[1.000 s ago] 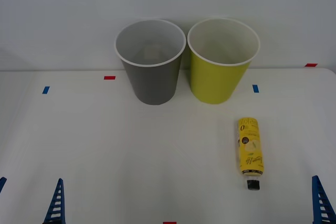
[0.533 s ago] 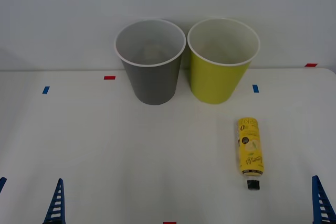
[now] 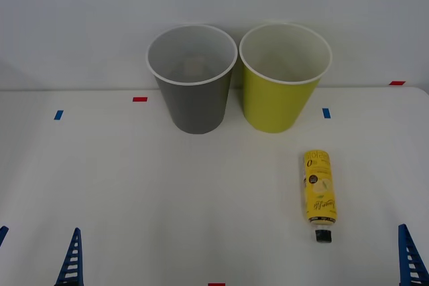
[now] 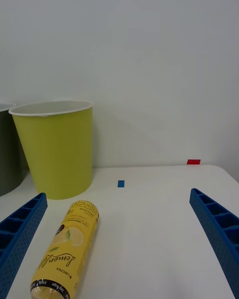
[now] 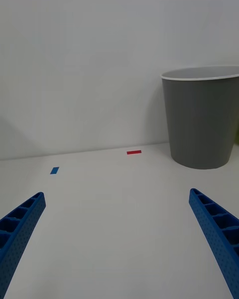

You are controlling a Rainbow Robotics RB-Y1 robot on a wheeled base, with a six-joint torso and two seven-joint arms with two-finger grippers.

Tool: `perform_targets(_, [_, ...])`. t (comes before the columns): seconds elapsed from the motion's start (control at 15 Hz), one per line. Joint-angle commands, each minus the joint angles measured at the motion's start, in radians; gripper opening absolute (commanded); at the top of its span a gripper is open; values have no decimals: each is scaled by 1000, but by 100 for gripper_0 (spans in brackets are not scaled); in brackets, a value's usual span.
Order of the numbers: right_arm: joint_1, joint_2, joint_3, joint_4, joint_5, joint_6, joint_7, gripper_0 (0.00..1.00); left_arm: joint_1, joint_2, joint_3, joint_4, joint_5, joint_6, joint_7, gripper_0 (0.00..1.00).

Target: Put cans in the gray bin and PET bottles in the light green bin.

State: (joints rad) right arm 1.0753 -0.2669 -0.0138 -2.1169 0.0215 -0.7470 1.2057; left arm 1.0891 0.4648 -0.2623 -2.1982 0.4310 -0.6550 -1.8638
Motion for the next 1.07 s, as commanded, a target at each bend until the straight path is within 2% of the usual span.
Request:
perform_targets(0.07, [0, 0, 0, 0, 0, 0, 0, 100, 0, 0, 0, 0, 0, 0, 0, 100])
perform_targets(0.73, [0, 0, 0, 0, 0, 0, 0, 100, 0, 0, 0, 0, 0, 0, 0, 100])
perform_targets(0.8, [-15, 20, 12, 44, 0, 25, 3, 100, 0, 0, 0, 0, 0, 0, 0, 100])
perform_targets(0.93, [-11, 18, 12, 41, -20, 12, 5, 100, 0, 0, 0, 0, 0, 0, 0, 100])
perform_targets(1.07, [-9, 11, 34, 31, -41, 17, 8, 95, 0, 0, 0, 0, 0, 0, 0, 100])
